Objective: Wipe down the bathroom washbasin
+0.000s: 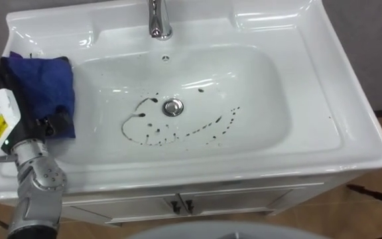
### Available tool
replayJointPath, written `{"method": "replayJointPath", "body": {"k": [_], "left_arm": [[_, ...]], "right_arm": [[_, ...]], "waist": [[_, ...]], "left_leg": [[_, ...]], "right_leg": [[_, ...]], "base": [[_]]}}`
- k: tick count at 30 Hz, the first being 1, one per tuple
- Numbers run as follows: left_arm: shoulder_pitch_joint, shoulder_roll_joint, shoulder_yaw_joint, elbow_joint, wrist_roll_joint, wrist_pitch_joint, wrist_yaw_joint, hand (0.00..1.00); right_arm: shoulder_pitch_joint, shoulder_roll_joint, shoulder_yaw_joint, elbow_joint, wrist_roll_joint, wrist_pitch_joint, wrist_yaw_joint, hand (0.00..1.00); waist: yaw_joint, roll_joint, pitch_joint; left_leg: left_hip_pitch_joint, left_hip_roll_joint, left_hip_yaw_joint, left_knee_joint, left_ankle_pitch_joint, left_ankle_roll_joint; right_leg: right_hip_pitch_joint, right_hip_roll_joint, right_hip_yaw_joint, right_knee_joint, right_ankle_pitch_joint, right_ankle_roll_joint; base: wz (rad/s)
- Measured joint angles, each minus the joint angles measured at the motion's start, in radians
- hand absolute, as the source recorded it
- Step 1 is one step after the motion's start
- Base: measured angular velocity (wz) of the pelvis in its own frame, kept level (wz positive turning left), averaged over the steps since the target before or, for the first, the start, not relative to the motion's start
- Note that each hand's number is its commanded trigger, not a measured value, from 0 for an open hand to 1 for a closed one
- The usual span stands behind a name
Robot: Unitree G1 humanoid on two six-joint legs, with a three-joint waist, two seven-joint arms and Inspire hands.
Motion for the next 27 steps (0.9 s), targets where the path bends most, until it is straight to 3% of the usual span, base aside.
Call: {"method": "replayJointPath", "body": {"k": [14, 18, 26, 27], "left_arm": [[-0.003, 0.001, -0.001, 0.111, 0.024, -0.001, -0.001, 0.0], [-0.012, 0.001, -0.002, 0.139, 0.054, -0.002, -0.002, 0.0], [-0.017, 0.003, -0.001, 0.191, 0.061, -0.007, -0.006, 0.0], [-0.017, 0.004, -0.001, 0.191, 0.061, -0.007, -0.006, 0.38]], "right_arm": [[0.01, 0.0, -0.002, -0.005, 0.006, 0.019, -0.029, 0.0], [0.021, 0.0, -0.002, -0.028, 0.036, 0.04, -0.027, 0.0], [0.031, -0.001, -0.023, -0.035, 0.048, 0.042, -0.021, 0.0], [0.031, -0.001, -0.023, -0.036, 0.047, 0.042, -0.022, 0.0]], "waist": [[0.001, 0.01, 0.0037], [-0.002, 0.01, 0.0033], [-0.002, 0.011, 0.0011], [-0.002, 0.01, 0.0007]], "left_leg": [[0.017, 0.001, 0.01, -0.001, 0.0, 0.0], [0.02, 0.002, 0.011, -0.002, 0.0, 0.0], [0.038, 0.008, 0.017, -0.008, 0.003, -0.004], [0.039, 0.008, 0.019, -0.01, 0.003, -0.004]], "right_leg": [[-0.004, 0.001, 0.027, 0.006, 0.0, 0.0], [0.0, 0.005, 0.031, 0.0, 0.0, -0.001], [0.011, 0.011, 0.031, -0.004, 0.001, -0.006], [0.011, 0.011, 0.031, -0.004, 0.001, -0.006]], "base": [[-0.04], [0.0], [0.0], [0.0]]}}
